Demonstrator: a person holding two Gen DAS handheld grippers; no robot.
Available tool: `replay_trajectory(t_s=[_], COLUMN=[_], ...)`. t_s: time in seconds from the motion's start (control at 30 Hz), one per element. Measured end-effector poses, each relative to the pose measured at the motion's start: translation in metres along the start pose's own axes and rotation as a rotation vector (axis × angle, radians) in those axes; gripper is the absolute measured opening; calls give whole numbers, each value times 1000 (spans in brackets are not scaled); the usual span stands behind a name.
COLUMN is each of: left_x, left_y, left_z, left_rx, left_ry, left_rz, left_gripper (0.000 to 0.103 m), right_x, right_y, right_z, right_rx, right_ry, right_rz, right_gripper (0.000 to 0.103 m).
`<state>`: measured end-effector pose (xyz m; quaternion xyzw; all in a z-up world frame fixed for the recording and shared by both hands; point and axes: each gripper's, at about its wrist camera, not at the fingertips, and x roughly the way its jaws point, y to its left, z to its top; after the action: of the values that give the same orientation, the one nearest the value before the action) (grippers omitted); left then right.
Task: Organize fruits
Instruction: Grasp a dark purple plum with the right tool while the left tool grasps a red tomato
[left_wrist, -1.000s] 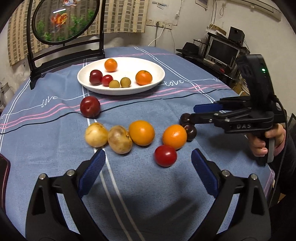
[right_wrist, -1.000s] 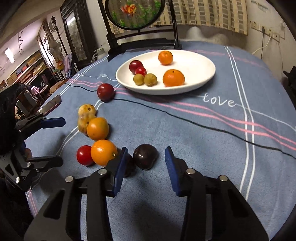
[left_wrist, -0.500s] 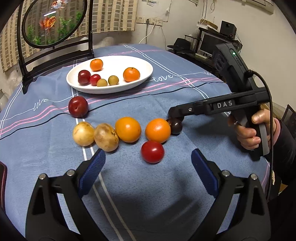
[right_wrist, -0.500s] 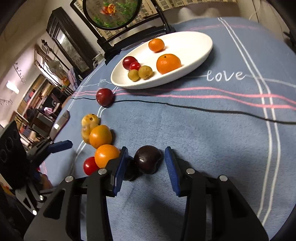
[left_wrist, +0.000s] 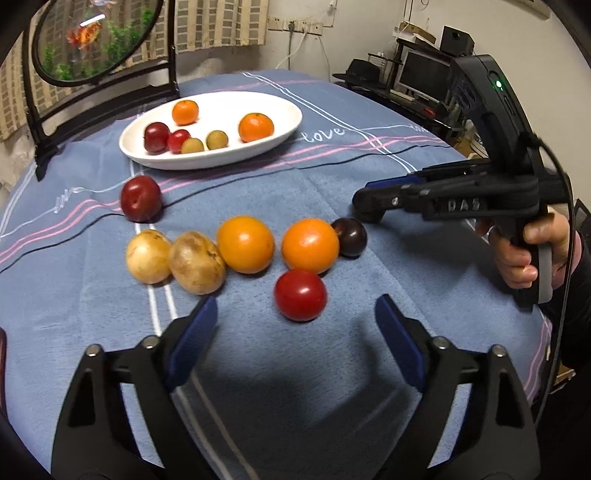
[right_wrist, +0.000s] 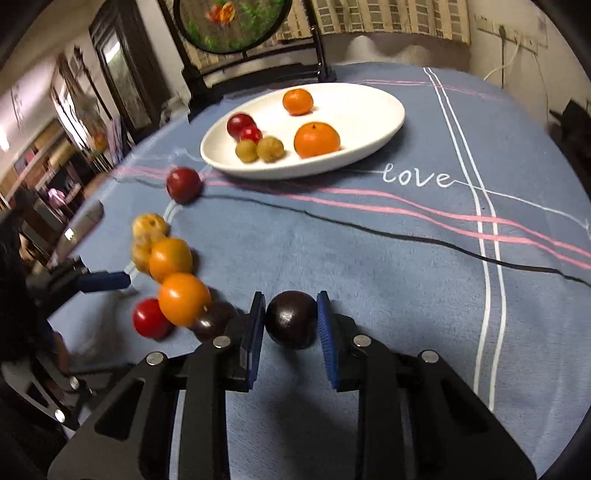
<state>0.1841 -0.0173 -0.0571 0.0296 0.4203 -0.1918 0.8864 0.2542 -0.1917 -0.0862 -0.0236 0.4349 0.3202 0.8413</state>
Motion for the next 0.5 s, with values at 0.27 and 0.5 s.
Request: replay_trajectory(t_s=[0.27, 0.5], left_x=[16, 20], left_y=[2, -1], left_z=[6, 9], left_rx=[-39, -49], left_ry=[50, 57], left_rz=[-21, -12], left_gripper=[59, 49], right_x=[2, 1], right_y=[6, 8], right_z=[-3, -3], right_rx=[-63, -69], right_ry=[-9, -9], right_rz=[-53, -60], right_gripper=[29, 29])
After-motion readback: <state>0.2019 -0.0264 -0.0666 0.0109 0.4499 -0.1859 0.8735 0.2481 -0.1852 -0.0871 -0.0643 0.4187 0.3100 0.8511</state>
